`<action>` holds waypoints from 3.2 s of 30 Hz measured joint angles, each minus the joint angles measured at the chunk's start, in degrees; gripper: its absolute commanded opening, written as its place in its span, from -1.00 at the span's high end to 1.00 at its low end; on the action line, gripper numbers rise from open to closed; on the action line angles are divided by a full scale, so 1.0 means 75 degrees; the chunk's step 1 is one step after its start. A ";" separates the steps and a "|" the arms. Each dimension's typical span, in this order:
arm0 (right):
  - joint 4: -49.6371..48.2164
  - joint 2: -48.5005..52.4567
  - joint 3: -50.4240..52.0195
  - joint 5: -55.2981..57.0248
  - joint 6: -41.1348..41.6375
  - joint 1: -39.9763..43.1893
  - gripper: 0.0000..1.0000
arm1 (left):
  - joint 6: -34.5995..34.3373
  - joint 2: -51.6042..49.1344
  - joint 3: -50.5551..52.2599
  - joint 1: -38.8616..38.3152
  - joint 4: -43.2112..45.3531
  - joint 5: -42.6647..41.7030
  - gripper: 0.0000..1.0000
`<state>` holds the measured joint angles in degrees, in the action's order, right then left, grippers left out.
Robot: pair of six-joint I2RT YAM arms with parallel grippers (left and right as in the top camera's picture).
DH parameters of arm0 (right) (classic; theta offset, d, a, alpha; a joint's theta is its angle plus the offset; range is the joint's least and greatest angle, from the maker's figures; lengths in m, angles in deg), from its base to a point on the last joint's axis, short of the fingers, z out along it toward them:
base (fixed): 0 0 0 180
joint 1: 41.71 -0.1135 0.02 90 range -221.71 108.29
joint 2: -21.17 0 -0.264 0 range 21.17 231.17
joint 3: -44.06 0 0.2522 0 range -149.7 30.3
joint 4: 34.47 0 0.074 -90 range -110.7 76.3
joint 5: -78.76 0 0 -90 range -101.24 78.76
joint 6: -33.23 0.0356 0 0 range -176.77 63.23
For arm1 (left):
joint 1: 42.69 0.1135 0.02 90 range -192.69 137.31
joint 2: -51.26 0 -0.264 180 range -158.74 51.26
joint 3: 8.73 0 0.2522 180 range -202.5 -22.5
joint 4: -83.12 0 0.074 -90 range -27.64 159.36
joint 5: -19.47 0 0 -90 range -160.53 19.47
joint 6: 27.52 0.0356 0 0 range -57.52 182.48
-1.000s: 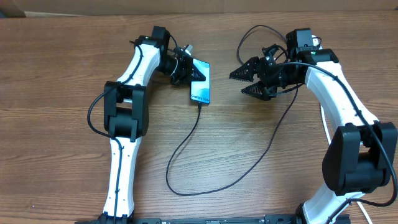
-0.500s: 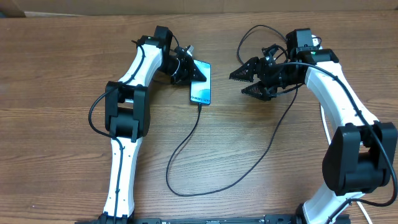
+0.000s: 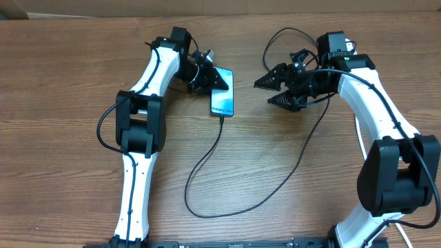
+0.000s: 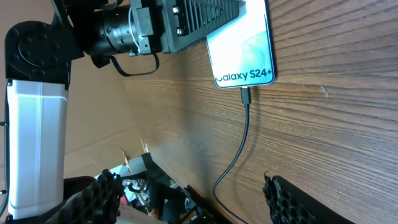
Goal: Plug charger to phone and switch on socket
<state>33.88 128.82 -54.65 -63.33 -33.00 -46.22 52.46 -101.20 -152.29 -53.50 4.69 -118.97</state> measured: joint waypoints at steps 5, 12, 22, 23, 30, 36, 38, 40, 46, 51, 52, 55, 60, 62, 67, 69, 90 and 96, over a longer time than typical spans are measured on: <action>0.0000 0.0000 0.0000 0.0003 -0.0044 0.0000 -0.50 | 0.0000 0.0111 -0.0015 0.0143 -0.0367 0.0458 0.37; 0.0000 0.0000 0.0000 0.0003 -0.0076 -0.0003 -0.56 | 0.0000 0.0251 -0.0064 0.0463 -0.0647 0.1221 0.38; 0.0300 0.0000 0.0000 0.0632 -0.0119 -0.0003 -0.66 | 0.0009 0.0242 -0.0493 0.0793 -0.1428 0.2101 0.53; 0.0323 0.0000 0.0000 0.0793 -0.0122 0.0000 -0.66 | 0.0020 0.0189 -0.0688 0.0863 -0.1670 0.2282 0.53; 0.0673 0.0000 -0.0067 0.1437 -0.0315 -0.0003 -0.57 | 0.0017 0.0029 -0.2786 0.1469 -0.3220 0.3086 0.49; 0.1912 0.0017 -0.1413 0.2530 -0.0478 0.0000 -0.74 | -0.0085 0.0396 -0.4613 0.1900 -0.4234 0.4363 0.10; 0.2270 0.0017 -0.2136 0.3171 -0.0530 0.0020 -0.83 | -0.0140 0.0758 -0.4762 0.1964 -0.4240 0.4637 -0.32; 0.2570 0.0017 -0.2789 0.3879 -0.0548 0.0096 -0.90 | -0.0219 0.1204 -0.4829 0.1993 -0.4246 0.4832 -0.58; 0.2734 0.0015 -0.3783 0.6108 -0.0364 0.0956 -1.00 | -0.0268 0.2180 -0.4913 0.1990 -0.4249 0.5013 -0.59; 0.2736 0.0023 -0.3780 0.6802 -0.0248 0.2043 -1.00 | -0.0268 0.3142 -0.4164 0.1990 -0.4237 0.5024 -0.59; 0.2696 0.0023 -0.3780 0.6846 -0.0230 0.2171 -1.00 | -0.0268 0.3386 -0.3896 0.1990 -0.4255 0.5039 -0.60; 0.2457 0.0023 -0.3780 0.6951 -0.0201 0.2634 -1.00 | -0.0268 0.4462 -0.2702 0.1990 -0.4264 0.5120 -0.60; 0.2008 0.0023 -0.3780 0.6953 -0.0192 0.3048 -1.00 | -0.0481 0.6100 -0.0883 0.1990 -0.4299 0.5479 -0.61; 0.1915 0.0023 -0.3780 0.6951 -0.0192 0.3072 -1.00 | -0.0679 0.6473 -0.0370 0.1990 -0.4299 0.5671 -0.61; 0.1836 0.0023 -0.3771 0.6968 -0.0189 0.3037 -1.00 | -0.1075 0.6624 0.0513 0.1990 -0.4278 0.6009 -0.94; 0.1638 0.0023 -0.3727 0.7061 -0.0192 0.3037 -1.00 | -0.1174 0.6610 0.0886 0.1990 -0.4264 0.6102 -1.00; -0.1801 0.0431 -0.1498 0.7603 -0.0210 0.3040 -1.00 | -0.1282 0.6598 0.2113 0.1990 -0.3774 0.6385 -0.99; -0.1693 0.1399 -0.1457 0.7580 -0.0755 0.3040 -1.00 | -0.1282 0.6598 0.2113 0.1990 -0.3774 0.6385 -1.00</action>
<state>21.18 139.31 -65.58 -6.48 -38.66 -23.42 42.84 -51.72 -136.45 -38.57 -23.61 -71.08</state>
